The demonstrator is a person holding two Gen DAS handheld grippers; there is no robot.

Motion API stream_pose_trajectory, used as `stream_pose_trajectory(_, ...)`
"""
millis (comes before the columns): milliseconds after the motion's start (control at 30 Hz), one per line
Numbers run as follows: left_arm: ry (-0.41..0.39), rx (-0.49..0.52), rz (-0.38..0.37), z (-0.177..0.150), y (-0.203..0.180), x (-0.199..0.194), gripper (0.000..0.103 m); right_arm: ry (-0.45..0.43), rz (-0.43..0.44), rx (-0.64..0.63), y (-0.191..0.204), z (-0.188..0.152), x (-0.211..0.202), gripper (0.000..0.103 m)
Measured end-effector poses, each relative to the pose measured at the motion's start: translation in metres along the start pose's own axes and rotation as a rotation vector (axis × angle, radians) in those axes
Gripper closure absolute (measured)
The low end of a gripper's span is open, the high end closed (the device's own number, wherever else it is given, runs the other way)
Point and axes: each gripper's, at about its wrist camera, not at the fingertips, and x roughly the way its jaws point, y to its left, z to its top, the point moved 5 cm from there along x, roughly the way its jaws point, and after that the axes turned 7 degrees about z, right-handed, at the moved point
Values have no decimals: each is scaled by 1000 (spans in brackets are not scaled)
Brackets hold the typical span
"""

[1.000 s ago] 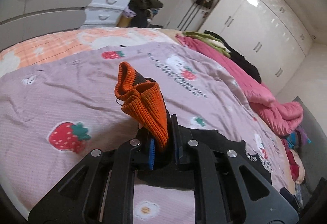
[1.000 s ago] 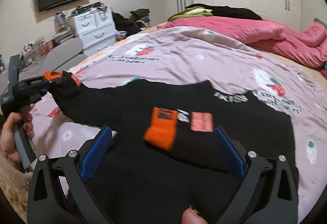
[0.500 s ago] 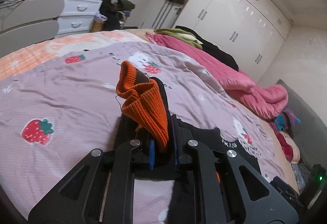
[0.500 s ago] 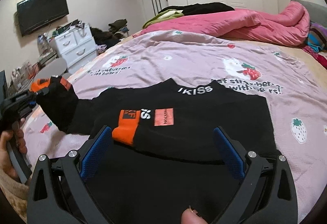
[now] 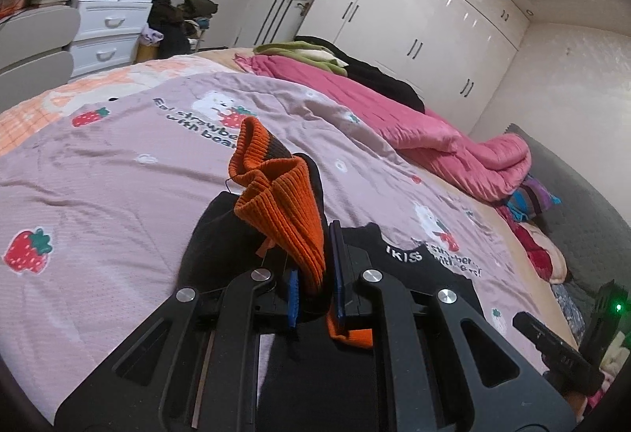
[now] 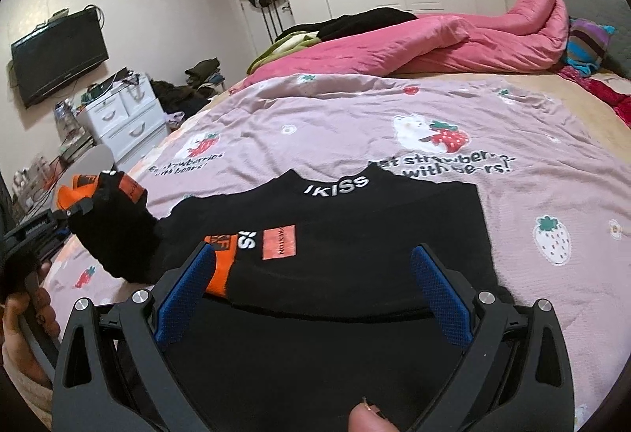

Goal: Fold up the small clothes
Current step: 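Carry the sleeve across the shirt body toward the first folded cuff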

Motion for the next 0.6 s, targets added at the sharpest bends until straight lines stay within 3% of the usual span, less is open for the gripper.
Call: stream_pose_trajectory(600,54,67,-80,-19,-46,20,97,-27,-26,69,-28,8,-10,4)
